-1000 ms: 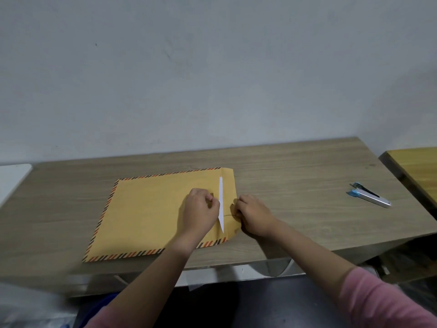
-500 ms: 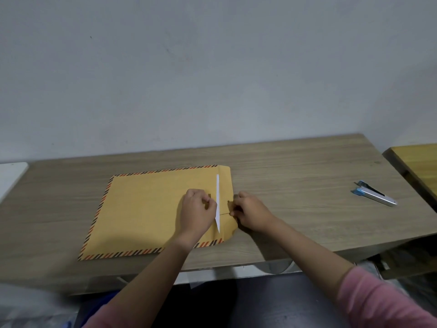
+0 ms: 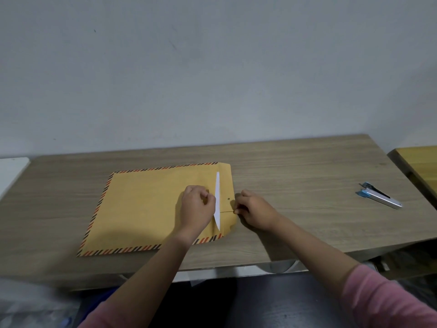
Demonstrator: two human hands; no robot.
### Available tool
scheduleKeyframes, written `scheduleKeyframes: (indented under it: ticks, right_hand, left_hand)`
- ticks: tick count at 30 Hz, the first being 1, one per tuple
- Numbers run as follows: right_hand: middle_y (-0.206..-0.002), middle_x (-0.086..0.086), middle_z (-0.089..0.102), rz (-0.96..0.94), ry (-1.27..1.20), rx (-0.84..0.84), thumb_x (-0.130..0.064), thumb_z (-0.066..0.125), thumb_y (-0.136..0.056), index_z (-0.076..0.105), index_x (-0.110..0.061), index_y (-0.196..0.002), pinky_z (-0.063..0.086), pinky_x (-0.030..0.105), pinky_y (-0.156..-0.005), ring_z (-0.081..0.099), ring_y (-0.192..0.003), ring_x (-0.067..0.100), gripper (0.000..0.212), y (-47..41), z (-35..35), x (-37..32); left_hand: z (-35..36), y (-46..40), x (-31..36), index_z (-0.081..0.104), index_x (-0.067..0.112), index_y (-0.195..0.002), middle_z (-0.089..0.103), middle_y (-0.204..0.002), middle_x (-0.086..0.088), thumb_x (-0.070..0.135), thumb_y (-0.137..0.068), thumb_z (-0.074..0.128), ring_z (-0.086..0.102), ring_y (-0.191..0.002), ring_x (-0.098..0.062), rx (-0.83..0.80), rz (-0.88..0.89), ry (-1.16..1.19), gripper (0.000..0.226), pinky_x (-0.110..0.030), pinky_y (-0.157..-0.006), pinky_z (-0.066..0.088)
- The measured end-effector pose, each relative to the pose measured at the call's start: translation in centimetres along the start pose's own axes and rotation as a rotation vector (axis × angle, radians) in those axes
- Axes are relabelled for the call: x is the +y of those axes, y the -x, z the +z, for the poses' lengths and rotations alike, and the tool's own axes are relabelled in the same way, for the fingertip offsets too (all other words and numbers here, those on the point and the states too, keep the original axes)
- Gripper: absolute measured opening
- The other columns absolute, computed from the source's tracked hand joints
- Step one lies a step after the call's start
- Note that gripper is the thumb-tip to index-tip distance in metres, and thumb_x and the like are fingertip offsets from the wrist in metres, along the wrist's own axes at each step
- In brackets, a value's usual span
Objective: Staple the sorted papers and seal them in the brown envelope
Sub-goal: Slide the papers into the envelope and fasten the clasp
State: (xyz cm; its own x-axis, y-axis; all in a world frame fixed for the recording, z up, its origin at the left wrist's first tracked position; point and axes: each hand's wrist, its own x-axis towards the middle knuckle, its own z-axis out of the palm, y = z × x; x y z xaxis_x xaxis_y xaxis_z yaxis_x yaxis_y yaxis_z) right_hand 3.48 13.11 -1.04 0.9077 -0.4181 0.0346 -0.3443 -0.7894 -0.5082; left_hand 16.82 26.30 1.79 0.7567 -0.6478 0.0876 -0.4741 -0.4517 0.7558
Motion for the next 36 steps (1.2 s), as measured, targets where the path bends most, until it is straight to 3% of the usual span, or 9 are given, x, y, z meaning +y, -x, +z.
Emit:
scheduleKeyframes:
  ticks: [7, 11, 15, 18, 22, 25, 31, 33, 36]
  right_hand:
    - [-0.097, 0.014, 0.053, -0.038, 0.183, -0.024, -0.009, 0.058, -0.082, 0.054, -0.002, -0.094, 0.034, 0.028, -0.068, 0.051, -0.084, 0.027, 0.015, -0.4, 0.5, -0.1]
    - [-0.084, 0.002, 0.051, 0.213, -0.152, 0.059, -0.005, 0.049, -0.087, 0.048, -0.012, -0.082, 0.037, 0.027, -0.068, 0.049, -0.080, 0.019, 0.009, -0.4, -0.5, 0.0]
    - [-0.083, -0.002, 0.062, 0.463, -0.563, 0.061, -0.019, 0.068, -0.081, 0.052, -0.017, -0.086, 0.045, 0.020, -0.065, 0.061, -0.082, 0.015, 0.017, -0.8, -1.0, -2.1]
    - [-0.090, 0.002, 0.061, 0.507, -0.670, 0.036, -0.008, 0.075, -0.073, 0.053, -0.016, -0.094, 0.050, 0.024, -0.068, 0.062, -0.086, 0.019, 0.032, -1.0, -0.2, -3.4]
    - [-0.089, 0.005, 0.064, 0.494, -0.619, 0.270, -0.005, 0.068, -0.078, 0.061, -0.013, -0.098, 0.049, 0.023, -0.070, 0.060, -0.080, 0.017, 0.023, -1.2, -0.2, -3.4]
    - [-0.092, 0.006, 0.071, 0.490, -0.503, 0.383, -0.008, 0.066, -0.082, 0.070, -0.009, -0.094, 0.052, 0.027, -0.075, 0.063, -0.082, 0.014, 0.013, -1.6, -0.7, -2.6]
    - [-0.083, 0.005, 0.072, 0.481, -0.372, 0.374, -0.009, 0.065, -0.084, 0.073, -0.007, -0.084, 0.045, 0.024, -0.067, 0.061, -0.073, 0.013, 0.008, -1.9, -1.1, -1.9]
    - [-0.078, 0.002, 0.070, 0.553, -0.464, 0.433, -0.008, 0.064, -0.084, 0.071, -0.011, -0.079, 0.049, 0.025, -0.068, 0.063, -0.073, 0.014, 0.009, -2.2, -1.4, -1.8]
    - [-0.075, 0.005, 0.064, 0.695, -0.947, 0.514, -0.003, 0.059, -0.087, 0.062, -0.011, -0.076, 0.054, 0.030, -0.071, 0.062, -0.070, 0.017, 0.014, -2.7, -2.5, -1.4]
  left_hand:
    - [-0.7, -0.3, 0.3, 0.057, 0.016, -0.074, 0.054, -0.101, 0.005, 0.017, -0.084, 0.058, 0.052, -0.091, -0.007, 0.020, -0.006, 0.007, 0.010, -0.018, -0.072, 0.035]
    - [-0.3, -0.4, -0.7, 0.058, 0.016, -0.073, 0.056, -0.101, 0.005, 0.018, -0.082, 0.060, 0.055, -0.093, -0.011, -0.009, 0.003, -0.020, 0.010, -0.023, -0.075, 0.038]
    - [0.2, -0.1, -1.0, 0.058, 0.015, -0.074, 0.055, -0.103, 0.006, 0.018, -0.083, 0.060, 0.052, -0.093, -0.009, -0.006, -0.003, -0.012, 0.010, -0.021, -0.076, 0.036]
    - [0.6, -0.2, -0.4, 0.061, 0.012, -0.077, 0.054, -0.104, 0.004, 0.019, -0.085, 0.059, 0.051, -0.093, -0.008, 0.013, -0.041, 0.043, 0.011, -0.021, -0.076, 0.036]
    - [0.7, -1.0, -1.9, 0.063, 0.022, -0.091, 0.058, -0.103, 0.005, 0.040, -0.087, 0.053, 0.056, -0.097, -0.015, -0.113, 0.010, -0.103, 0.021, -0.034, -0.086, 0.048]
    - [0.5, -0.8, -3.5, 0.053, 0.032, -0.119, 0.049, -0.127, 0.008, 0.048, -0.086, 0.050, 0.045, -0.118, -0.018, -0.276, 0.076, -0.382, 0.037, -0.042, -0.100, 0.041]
    - [0.5, -0.1, -4.8, 0.037, 0.035, -0.135, 0.032, -0.145, 0.008, 0.054, -0.090, 0.038, 0.033, -0.129, -0.018, -0.282, 0.221, -0.592, 0.049, -0.044, -0.105, 0.029]
    - [0.6, 0.2, -5.3, 0.036, 0.035, -0.136, 0.030, -0.147, 0.008, 0.055, -0.090, 0.033, 0.033, -0.130, -0.019, -0.272, 0.242, -0.611, 0.050, -0.045, -0.105, 0.027]
    - [0.5, 0.6, -5.9, 0.037, 0.034, -0.136, 0.032, -0.148, 0.007, 0.058, -0.088, 0.023, 0.036, -0.128, -0.021, -0.246, 0.268, -0.628, 0.056, -0.047, -0.105, 0.027]
